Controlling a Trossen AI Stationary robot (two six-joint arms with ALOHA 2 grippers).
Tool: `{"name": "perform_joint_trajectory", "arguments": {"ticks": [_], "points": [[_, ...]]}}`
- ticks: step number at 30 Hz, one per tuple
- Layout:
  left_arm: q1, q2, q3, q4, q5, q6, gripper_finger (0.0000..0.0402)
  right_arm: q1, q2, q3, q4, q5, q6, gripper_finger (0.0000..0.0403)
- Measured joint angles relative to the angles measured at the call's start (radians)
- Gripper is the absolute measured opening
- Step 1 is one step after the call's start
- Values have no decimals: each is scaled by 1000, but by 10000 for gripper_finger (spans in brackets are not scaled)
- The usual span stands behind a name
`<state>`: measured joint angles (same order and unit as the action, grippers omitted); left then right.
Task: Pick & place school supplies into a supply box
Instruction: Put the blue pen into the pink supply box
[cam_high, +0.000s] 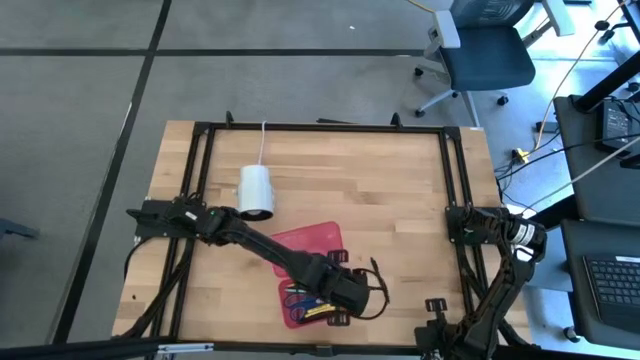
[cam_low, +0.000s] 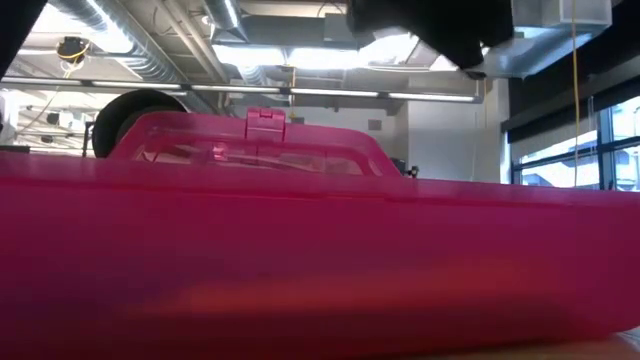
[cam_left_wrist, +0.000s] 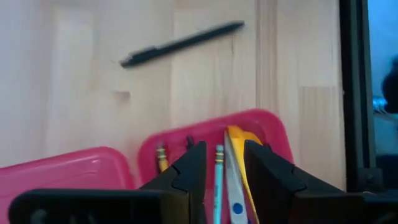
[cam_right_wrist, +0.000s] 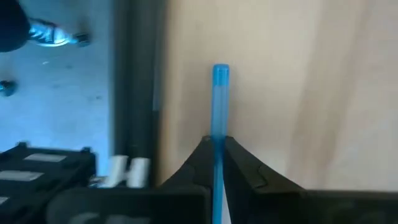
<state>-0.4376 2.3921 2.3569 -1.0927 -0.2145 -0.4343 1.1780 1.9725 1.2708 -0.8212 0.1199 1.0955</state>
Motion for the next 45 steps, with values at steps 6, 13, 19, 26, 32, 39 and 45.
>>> {"name": "perform_joint_trajectory", "arguments": {"ticks": [6, 13, 19, 26, 32, 39, 45], "points": [[-47, -62, 0, -13, -116, 2, 101, -1, -2, -1, -27, 32, -1, 18], [-127, -121, 0, -29, -247, 1, 99, -5, -9, 56, -113, 67, -43, 18], [-161, -158, 0, -30, -238, -12, 102, -42, -10, 144, -148, 196, -197, 18], [-177, -204, -1, -50, -228, -16, 98, -143, -10, 266, -120, 339, -464, 18], [-192, -236, -1, -131, -239, -66, 102, -256, -11, 396, 8, 388, -665, 18], [-225, -275, -1, -277, -239, -130, 99, -407, -13, 386, 364, 341, -859, 18], [-283, -340, -1, -286, -277, -111, 100, -520, -13, 316, 511, 296, -880, 19]]}}
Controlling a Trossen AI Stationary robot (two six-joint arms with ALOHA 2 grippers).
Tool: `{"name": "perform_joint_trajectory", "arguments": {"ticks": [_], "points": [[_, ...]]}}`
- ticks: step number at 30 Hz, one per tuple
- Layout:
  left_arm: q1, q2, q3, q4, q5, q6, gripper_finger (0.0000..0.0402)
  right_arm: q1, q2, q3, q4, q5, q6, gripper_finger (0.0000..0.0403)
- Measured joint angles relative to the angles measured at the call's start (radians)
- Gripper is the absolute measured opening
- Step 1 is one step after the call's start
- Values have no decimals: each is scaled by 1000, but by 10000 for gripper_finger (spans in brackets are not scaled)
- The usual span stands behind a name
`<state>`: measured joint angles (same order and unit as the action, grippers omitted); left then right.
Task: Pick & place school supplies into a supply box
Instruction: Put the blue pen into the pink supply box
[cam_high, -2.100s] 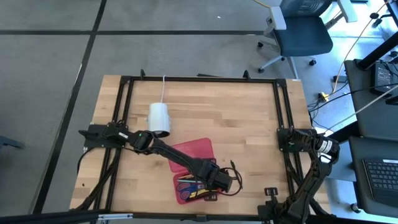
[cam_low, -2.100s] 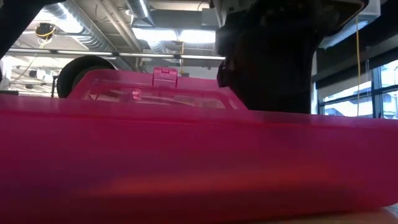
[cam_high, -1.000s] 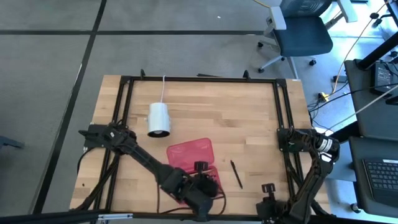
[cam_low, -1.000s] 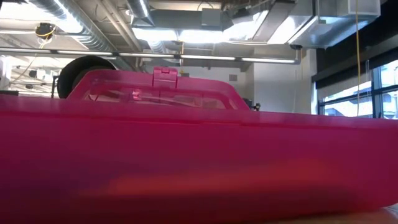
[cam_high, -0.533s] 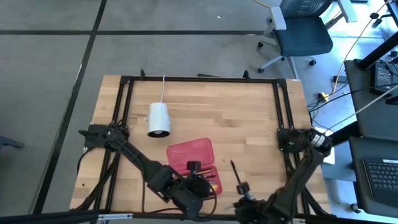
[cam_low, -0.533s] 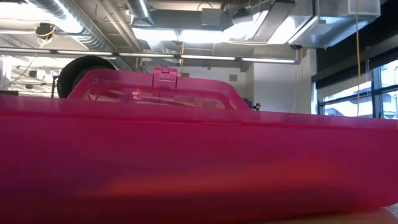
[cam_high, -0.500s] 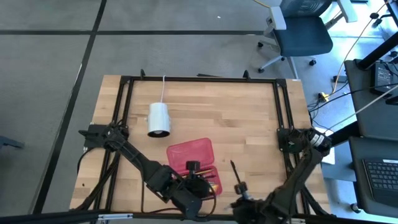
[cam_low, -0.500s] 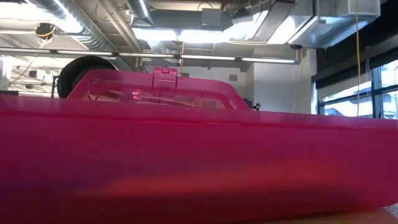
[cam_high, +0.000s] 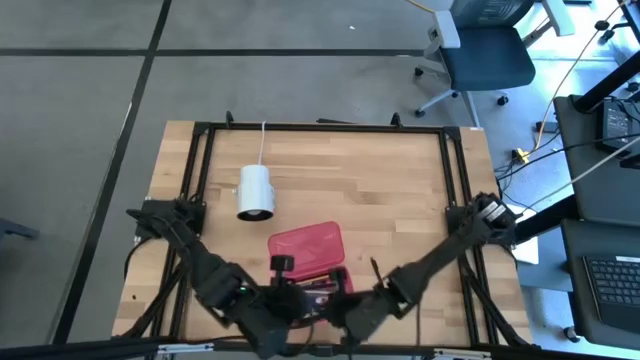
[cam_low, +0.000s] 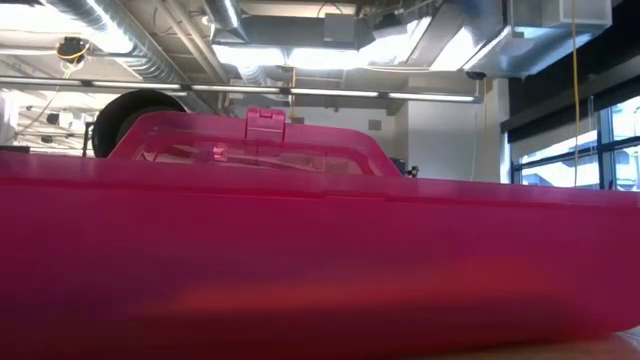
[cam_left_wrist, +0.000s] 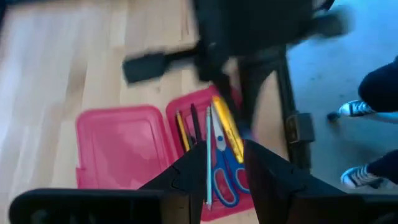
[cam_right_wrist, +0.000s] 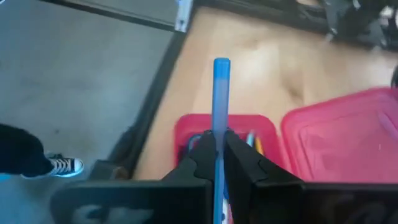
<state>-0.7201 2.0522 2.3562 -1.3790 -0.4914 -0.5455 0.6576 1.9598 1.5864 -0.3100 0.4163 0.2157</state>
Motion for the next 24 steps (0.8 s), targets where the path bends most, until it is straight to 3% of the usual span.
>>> {"name": "perform_joint_trajectory", "arguments": {"ticks": [4, 7, 9, 13, 20, 24], "points": [[-30, -36, -1, 115, -27, 87, 98, -65, 0, -62, 12, -8, 71, 19], [-42, -44, -32, 260, 74, 225, 96, -105, 1, -108, 52, -12, 96, 19], [-39, -51, -45, 266, 117, 264, 96, -127, 1, -138, 105, -39, 102, 19], [-36, -83, -43, 262, 50, 256, 95, -160, 1, -184, 143, -133, 146, 19], [-38, -109, -45, 228, -25, 257, 95, -161, 1, -228, 184, -189, 176, 19], [-37, -141, -44, 148, -123, 194, 94, -162, 5, -231, 179, -201, 176, 19]]}}
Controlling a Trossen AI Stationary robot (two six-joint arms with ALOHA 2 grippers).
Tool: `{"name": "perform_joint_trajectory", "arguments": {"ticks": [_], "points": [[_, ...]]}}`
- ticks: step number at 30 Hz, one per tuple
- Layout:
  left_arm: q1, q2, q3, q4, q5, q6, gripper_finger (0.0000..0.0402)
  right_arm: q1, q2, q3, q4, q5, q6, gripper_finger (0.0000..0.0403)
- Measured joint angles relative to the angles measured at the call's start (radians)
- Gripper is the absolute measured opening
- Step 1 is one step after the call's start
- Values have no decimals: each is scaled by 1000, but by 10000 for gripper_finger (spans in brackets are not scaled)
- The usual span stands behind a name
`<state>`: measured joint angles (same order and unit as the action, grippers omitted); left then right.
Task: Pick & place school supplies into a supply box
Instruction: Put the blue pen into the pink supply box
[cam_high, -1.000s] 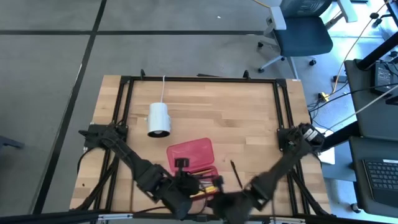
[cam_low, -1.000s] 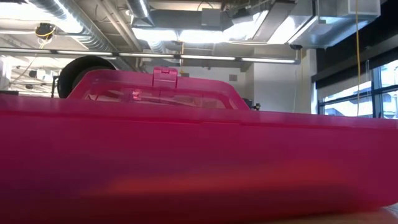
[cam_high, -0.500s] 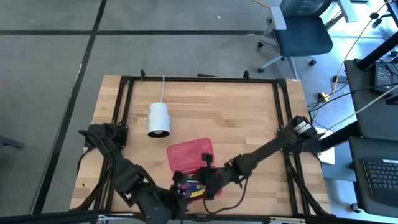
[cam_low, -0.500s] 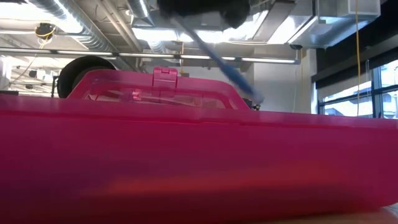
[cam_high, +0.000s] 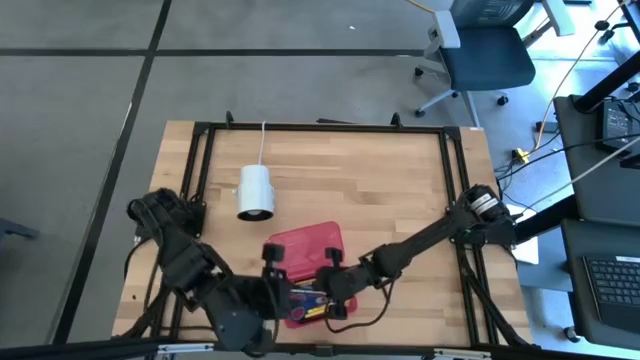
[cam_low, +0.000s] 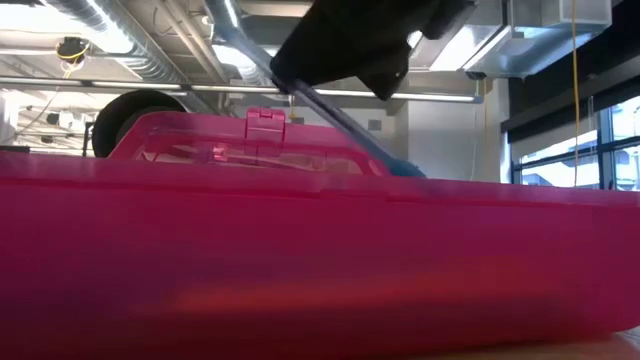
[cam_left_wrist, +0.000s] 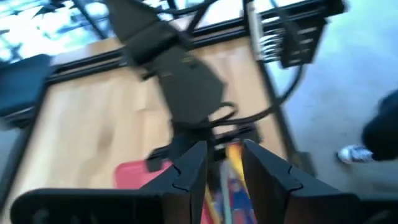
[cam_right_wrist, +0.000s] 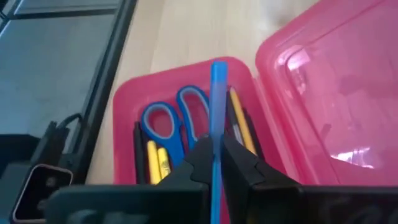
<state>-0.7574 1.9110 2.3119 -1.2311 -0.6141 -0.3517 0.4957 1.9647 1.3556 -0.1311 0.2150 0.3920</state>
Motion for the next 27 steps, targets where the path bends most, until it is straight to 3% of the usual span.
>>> {"name": "perform_joint_trajectory", "arguments": {"ticks": [5, 15, 23, 27], "points": [[-1, -59, 0, -55, -67, -31, 95, -1, 40, 0, 2, 1, -4, 20], [-1, -199, 0, -198, -87, -30, 95, -11, 65, 1, 10, 1, -2, 49], [-36, -295, 0, -226, -106, -61, 91, -11, 65, 1, 6, -32, -4, 49], [-63, -314, 0, -237, -169, -116, 93, -11, 65, 1, 6, -41, -26, 49]]}}
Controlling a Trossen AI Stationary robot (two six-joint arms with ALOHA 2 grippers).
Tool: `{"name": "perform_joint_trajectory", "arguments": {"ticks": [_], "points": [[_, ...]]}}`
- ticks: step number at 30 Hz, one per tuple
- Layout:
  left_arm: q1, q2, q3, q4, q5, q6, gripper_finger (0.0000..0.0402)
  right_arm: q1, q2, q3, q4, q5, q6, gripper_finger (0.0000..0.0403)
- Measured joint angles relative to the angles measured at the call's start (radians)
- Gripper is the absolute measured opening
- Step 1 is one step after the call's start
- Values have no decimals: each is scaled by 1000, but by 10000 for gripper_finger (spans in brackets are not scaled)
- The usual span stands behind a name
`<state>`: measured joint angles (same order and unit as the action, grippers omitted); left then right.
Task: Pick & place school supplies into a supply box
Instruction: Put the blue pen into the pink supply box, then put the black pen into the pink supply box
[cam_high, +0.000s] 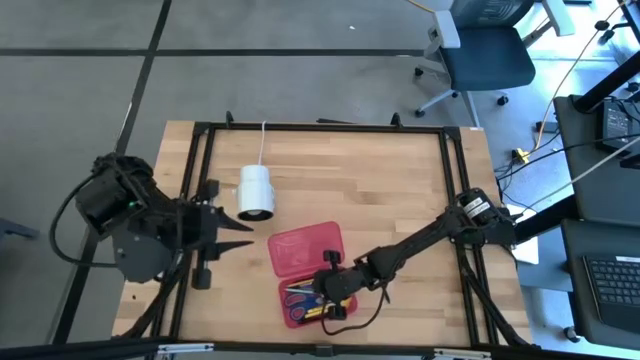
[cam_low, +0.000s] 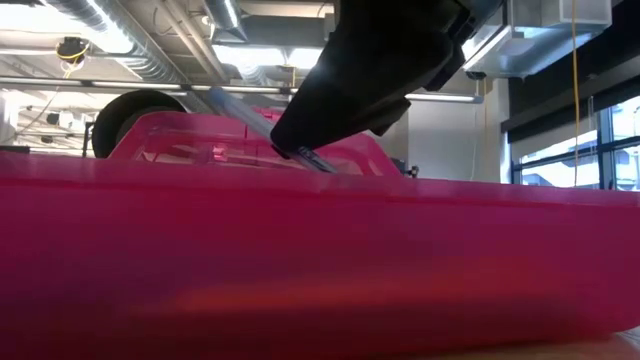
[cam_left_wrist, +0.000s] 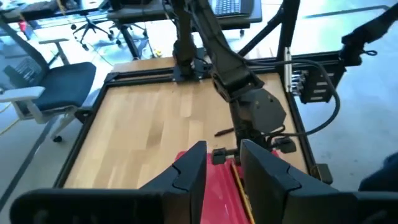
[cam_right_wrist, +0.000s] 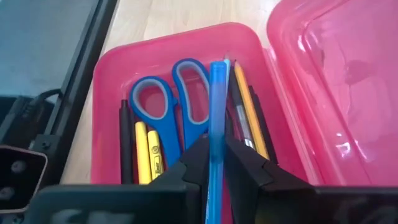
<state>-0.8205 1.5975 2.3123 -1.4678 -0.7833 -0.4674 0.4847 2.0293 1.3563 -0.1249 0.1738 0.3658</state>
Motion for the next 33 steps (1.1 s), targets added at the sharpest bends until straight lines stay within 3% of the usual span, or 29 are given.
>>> {"name": "perform_joint_trajectory", "arguments": {"ticks": [8, 14, 23, 27, 33], "points": [[-60, 0, 0, -107, -117, -139, 90, -3, 0, 0, 1, -1, -34, 49], [-98, 0, 0, -104, -124, -156, 95, -8, 0, 0, 0, -2, -31, 53], [-141, -1, -18, -101, -183, -151, 91, -7, 0, 0, -1, -64, -4, 112], [-150, -40, -172, -101, -224, -222, 91, -9, -14, 4, -3, -37, -11, 121], [-208, -227, -587, -68, -249, -566, 91, -5, -91, 6, -24, 40, -31, 123]]}}
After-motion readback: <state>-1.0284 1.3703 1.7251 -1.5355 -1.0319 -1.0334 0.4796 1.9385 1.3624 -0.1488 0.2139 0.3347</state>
